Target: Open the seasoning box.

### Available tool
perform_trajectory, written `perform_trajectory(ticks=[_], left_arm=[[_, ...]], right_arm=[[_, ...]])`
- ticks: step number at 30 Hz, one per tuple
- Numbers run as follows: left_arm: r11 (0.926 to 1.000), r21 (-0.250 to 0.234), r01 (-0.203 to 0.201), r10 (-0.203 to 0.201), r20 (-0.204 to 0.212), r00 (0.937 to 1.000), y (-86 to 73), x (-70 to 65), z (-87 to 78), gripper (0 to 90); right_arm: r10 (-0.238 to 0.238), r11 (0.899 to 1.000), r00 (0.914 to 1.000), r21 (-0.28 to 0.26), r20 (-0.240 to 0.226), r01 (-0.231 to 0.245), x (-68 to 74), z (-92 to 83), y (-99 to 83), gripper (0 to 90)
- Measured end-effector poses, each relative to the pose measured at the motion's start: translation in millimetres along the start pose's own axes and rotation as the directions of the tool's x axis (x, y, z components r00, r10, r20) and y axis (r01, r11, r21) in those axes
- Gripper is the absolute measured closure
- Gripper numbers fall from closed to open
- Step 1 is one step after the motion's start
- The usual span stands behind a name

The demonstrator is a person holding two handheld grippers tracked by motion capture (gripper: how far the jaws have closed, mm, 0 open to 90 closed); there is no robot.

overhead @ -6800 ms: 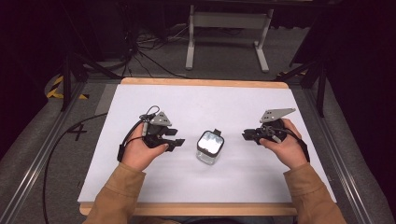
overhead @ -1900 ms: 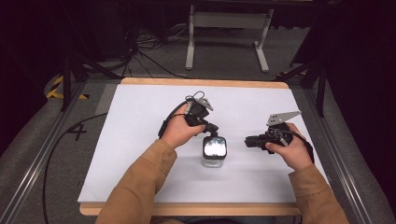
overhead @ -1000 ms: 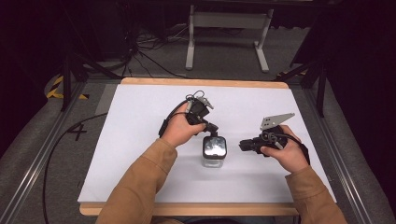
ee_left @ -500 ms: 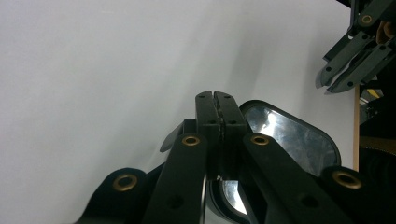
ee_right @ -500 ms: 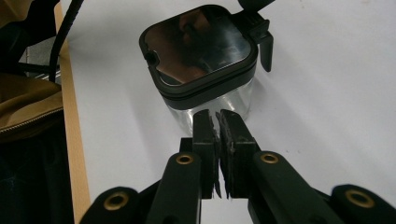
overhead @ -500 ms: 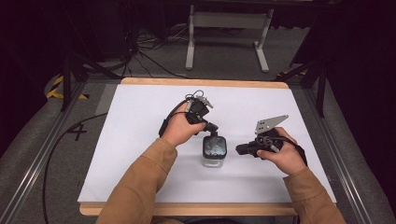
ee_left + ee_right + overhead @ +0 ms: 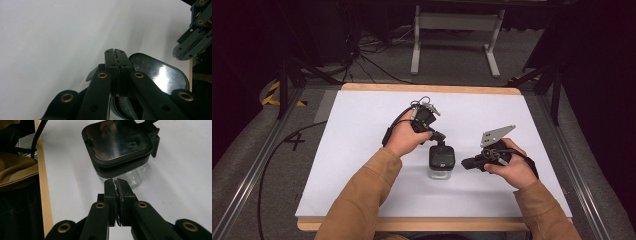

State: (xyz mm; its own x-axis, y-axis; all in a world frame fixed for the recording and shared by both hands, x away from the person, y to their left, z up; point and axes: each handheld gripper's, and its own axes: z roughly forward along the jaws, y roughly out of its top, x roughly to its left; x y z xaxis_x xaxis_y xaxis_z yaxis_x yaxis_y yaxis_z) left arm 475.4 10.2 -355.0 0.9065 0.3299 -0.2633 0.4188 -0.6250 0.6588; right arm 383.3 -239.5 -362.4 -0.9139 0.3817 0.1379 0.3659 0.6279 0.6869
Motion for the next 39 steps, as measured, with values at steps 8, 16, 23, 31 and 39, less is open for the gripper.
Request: perform_trajectory(ticks=[8,16,23,31,39], left_arm=[[1.0000,0.002,-0.001,0.001,-0.002,1.0000,0.4,-0.1,0.2,90.0],[1.0000,0.007,-0.003,0.003,-0.006,1.0000,1.0,0.0,0.5,90.0],[1.0000,0.008,-0.002,0.002,-0.008,1.0000,1.3,0.1,1.0,90.0],[0.9998,0.007,-0.016,0.016,-0.021,0.9997,1.3,-0.7,0.7,90.0],[0.9955,-0.085,-0.041,0.037,-0.048,0.9982,-7.3,-14.7,-34.7,90.0]], right_arm=[[-0.014,1.000,0.9997,0.009,-0.022,0.015,5.0,7.8,2.4,89.4],[-0.028,1.000,0.9990,0.006,-0.034,0.028,9.6,11.3,4.8,89.5],[-0.032,0.999,0.9988,-0.028,-0.036,0.031,11.5,14.4,6.0,89.9],[-0.036,0.996,0.9991,-0.085,-0.019,0.035,12.6,15.3,7.3,90.0],[-0.033,0.995,0.9993,-0.094,-0.020,0.031,12.0,14.1,7.4,90.0]])
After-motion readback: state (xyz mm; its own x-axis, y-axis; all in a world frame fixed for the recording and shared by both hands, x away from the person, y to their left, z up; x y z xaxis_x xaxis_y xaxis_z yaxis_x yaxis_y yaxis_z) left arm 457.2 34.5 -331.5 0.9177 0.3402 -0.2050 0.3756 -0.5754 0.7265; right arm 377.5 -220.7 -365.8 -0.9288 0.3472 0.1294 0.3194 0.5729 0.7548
